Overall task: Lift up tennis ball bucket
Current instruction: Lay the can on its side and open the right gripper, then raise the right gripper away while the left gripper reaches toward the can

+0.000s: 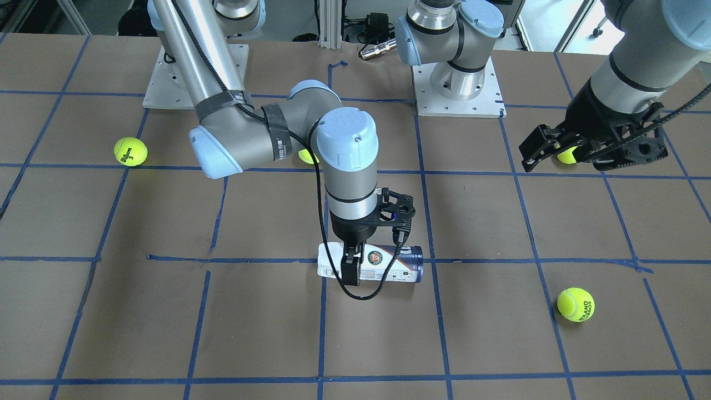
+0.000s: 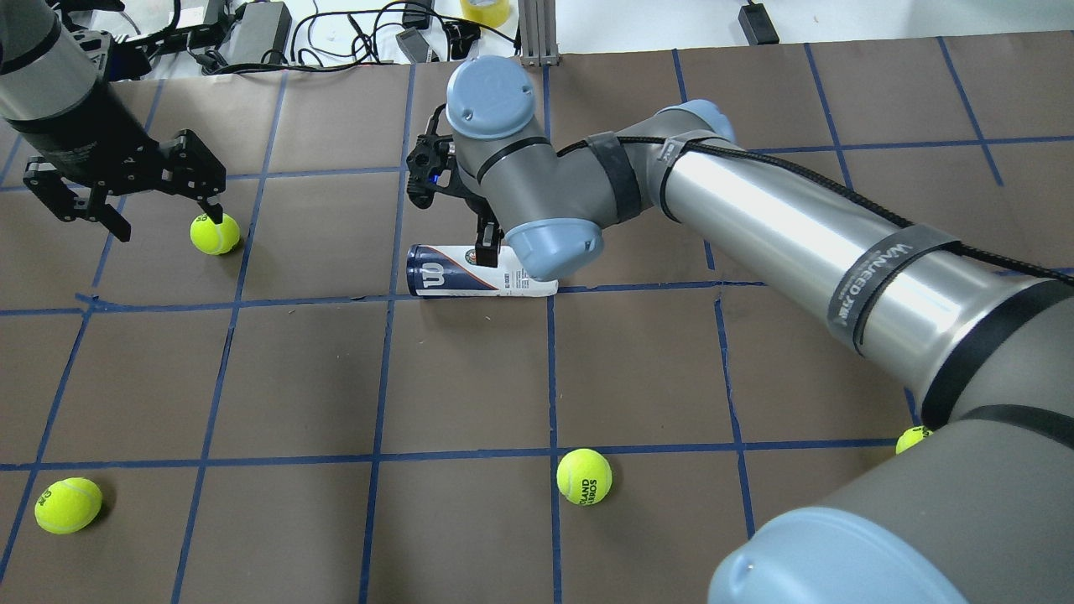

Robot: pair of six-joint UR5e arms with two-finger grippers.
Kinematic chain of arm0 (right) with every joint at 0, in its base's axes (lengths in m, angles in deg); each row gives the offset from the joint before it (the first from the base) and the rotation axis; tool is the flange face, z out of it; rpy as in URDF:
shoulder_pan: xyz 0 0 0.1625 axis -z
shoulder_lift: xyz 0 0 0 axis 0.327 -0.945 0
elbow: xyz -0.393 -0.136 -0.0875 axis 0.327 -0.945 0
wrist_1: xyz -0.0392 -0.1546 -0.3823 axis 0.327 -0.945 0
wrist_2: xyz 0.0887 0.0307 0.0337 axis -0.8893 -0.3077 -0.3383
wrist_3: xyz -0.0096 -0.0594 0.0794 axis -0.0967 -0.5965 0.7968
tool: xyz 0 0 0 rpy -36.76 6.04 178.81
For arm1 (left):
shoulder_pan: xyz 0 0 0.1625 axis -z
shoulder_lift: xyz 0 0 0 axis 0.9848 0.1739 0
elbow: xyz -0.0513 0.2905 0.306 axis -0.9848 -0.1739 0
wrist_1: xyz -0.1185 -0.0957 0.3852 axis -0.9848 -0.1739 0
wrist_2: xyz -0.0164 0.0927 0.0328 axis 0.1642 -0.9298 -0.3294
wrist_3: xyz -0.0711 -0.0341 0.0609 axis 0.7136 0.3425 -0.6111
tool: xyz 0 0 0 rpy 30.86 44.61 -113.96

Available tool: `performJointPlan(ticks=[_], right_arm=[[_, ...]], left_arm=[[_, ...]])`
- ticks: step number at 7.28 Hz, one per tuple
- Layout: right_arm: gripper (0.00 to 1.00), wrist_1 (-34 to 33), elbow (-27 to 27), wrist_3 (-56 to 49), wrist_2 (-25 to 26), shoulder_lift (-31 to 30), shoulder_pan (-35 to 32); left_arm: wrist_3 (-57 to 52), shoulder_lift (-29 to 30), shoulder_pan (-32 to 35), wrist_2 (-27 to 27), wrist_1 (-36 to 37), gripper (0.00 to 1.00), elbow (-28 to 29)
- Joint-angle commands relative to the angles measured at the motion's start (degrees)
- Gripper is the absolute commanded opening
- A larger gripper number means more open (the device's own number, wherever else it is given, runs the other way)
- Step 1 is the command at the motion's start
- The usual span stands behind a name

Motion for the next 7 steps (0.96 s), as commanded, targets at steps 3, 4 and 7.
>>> performJointPlan(ticks=[3,4,7], right_arm=[[1.00,2.13,0.87,14.14,-0.76,-7.00,9.56],[1.00,2.56,0.87,17.32,-0.75,-7.09,11.84],[1.00,7.72,0.78,22.70,-2.15,-12.60,20.45]], left_arm=[[-0.89,3.00,0.11,12.00,1.44,1.00,-0.72],[-1.42,4.14,0.11,13.00,5.01,1.00,-1.69],[-1.68,6.69,0.55,25.71,9.97,1.00,-5.56]])
